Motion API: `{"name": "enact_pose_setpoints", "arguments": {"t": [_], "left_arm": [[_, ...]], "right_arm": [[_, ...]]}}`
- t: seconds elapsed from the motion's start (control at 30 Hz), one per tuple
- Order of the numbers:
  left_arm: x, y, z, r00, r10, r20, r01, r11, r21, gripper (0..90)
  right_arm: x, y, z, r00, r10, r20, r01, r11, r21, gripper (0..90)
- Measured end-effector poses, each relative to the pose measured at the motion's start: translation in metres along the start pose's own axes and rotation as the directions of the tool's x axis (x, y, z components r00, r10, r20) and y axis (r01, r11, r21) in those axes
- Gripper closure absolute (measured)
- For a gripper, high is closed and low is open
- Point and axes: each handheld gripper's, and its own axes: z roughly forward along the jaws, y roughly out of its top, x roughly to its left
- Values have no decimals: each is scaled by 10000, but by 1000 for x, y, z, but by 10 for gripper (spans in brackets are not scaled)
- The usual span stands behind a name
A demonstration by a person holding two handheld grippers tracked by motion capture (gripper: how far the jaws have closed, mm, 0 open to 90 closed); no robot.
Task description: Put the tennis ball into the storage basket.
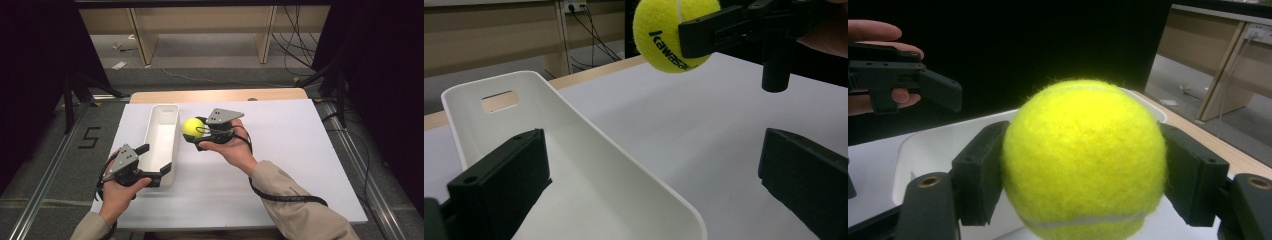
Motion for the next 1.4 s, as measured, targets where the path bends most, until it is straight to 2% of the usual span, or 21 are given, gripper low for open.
{"name": "enact_pose_setpoints", "arguments": {"t": [1.4], "left_arm": [[0,0,0,10000,9,0,-9,10000,7,0]], "right_arm": [[5,6,16,9998,-46,-169,44,10000,-76,278]]}}
